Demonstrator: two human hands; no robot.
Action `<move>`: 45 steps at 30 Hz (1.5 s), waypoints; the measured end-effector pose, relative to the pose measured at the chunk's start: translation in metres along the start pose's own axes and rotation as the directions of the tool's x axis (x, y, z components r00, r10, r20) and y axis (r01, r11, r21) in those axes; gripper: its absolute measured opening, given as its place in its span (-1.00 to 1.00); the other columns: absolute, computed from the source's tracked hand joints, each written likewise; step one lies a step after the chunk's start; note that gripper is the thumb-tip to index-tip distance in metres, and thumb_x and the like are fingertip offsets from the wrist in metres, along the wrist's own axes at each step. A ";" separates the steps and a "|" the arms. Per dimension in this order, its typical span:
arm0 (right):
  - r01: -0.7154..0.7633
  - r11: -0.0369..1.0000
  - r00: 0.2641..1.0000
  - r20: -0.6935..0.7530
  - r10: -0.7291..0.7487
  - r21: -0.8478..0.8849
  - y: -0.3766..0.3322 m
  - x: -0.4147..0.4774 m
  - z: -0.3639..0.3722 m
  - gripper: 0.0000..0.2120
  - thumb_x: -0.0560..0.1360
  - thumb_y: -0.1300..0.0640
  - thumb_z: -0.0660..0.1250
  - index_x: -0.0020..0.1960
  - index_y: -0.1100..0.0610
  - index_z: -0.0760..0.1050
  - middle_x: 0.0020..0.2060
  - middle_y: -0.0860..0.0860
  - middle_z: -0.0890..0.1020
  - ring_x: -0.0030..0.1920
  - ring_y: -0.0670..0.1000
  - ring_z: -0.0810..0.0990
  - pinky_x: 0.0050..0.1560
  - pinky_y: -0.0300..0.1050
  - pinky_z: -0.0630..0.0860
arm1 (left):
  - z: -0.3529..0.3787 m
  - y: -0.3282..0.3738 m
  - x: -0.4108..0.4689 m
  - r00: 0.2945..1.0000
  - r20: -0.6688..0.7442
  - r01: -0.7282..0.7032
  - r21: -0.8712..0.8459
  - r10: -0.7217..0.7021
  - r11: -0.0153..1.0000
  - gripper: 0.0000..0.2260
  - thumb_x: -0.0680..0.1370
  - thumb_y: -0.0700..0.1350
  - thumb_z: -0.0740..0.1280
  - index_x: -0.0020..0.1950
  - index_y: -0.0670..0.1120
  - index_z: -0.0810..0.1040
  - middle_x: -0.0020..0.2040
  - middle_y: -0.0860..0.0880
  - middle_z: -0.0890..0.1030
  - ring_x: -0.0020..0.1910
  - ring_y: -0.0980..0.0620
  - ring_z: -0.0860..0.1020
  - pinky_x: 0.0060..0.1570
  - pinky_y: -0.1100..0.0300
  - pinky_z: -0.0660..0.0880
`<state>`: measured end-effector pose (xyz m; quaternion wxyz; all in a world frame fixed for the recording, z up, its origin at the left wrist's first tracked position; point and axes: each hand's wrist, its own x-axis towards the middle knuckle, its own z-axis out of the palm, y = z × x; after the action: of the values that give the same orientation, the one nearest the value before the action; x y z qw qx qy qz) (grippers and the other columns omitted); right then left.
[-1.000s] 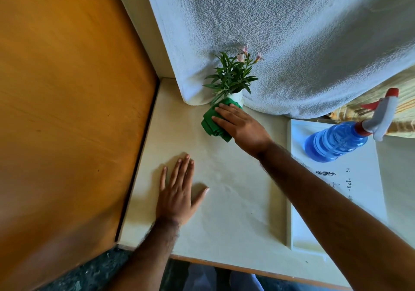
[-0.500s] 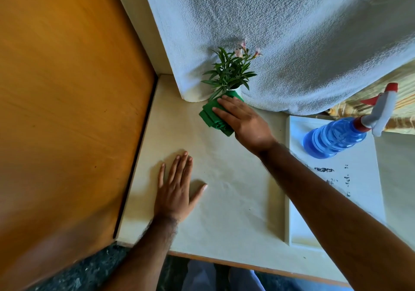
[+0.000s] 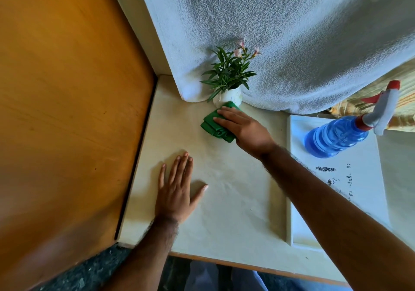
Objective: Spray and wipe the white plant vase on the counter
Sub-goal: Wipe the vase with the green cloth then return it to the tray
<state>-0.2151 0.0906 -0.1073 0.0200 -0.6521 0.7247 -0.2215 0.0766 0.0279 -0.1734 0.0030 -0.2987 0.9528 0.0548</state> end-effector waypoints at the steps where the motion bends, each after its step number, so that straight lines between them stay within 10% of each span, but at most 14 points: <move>1: 0.008 1.000 0.999 -0.042 -0.009 -0.013 -0.001 0.002 -0.004 -0.48 0.49 0.49 0.23 0.38 0.19 0.55 0.38 0.16 0.55 0.42 0.18 0.49 0.50 0.05 0.34 | -0.001 0.001 0.000 1.000 0.000 0.002 0.000 -0.002 1.000 -0.17 0.63 0.44 0.00 0.72 -0.09 0.09 0.73 -0.09 0.13 0.71 -0.10 0.13 0.63 -0.28 0.15; 14: -0.045 0.999 0.999 0.025 0.046 -0.006 0.007 -0.005 0.008 -0.50 0.51 0.35 0.09 0.37 0.20 0.56 0.38 0.15 0.56 0.44 0.17 0.47 0.50 0.11 0.34 | 0.000 0.001 0.001 1.000 0.007 0.009 0.002 -0.009 1.000 -0.18 0.63 0.43 0.03 0.72 -0.08 0.08 0.73 -0.08 0.12 0.71 -0.09 0.12 0.62 -0.29 0.15; 19: -0.153 0.986 0.986 0.082 0.148 0.063 0.008 -0.011 0.005 -0.32 0.29 0.59 0.26 0.36 0.22 0.57 0.35 0.17 0.58 0.41 0.21 0.50 0.43 0.14 0.42 | 0.000 0.002 0.000 1.000 -0.008 0.006 -0.011 -0.006 1.000 -0.17 0.62 0.41 0.10 0.72 -0.09 0.09 0.73 -0.08 0.12 0.70 -0.09 0.12 0.62 -0.30 0.15; 29: 0.099 0.994 0.992 -0.072 -0.102 -0.049 0.006 0.009 -0.024 -0.58 0.58 0.41 0.20 0.38 0.20 0.55 0.37 0.16 0.57 0.43 0.17 0.49 0.49 0.10 0.35 | 0.001 0.001 0.000 1.000 0.001 0.011 -0.003 -0.011 1.000 -0.17 0.62 0.43 0.06 0.72 -0.08 0.07 0.74 -0.08 0.10 0.71 -0.09 0.10 0.62 -0.29 0.16; 45: -0.037 0.998 0.999 -0.008 0.037 0.056 0.004 0.010 -0.031 -0.53 0.53 0.30 0.08 0.36 0.21 0.57 0.32 0.15 0.60 0.37 0.18 0.54 0.42 0.14 0.44 | 0.000 0.001 0.000 1.000 0.000 0.005 -0.002 -0.005 1.000 -0.17 0.62 0.42 0.06 0.72 -0.09 0.10 0.73 -0.09 0.13 0.70 -0.11 0.14 0.60 -0.31 0.19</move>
<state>-0.2300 0.0908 -0.0780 0.0390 -0.6369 0.7303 -0.2440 0.0758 0.0287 -0.1730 0.0026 -0.3013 0.9519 0.0559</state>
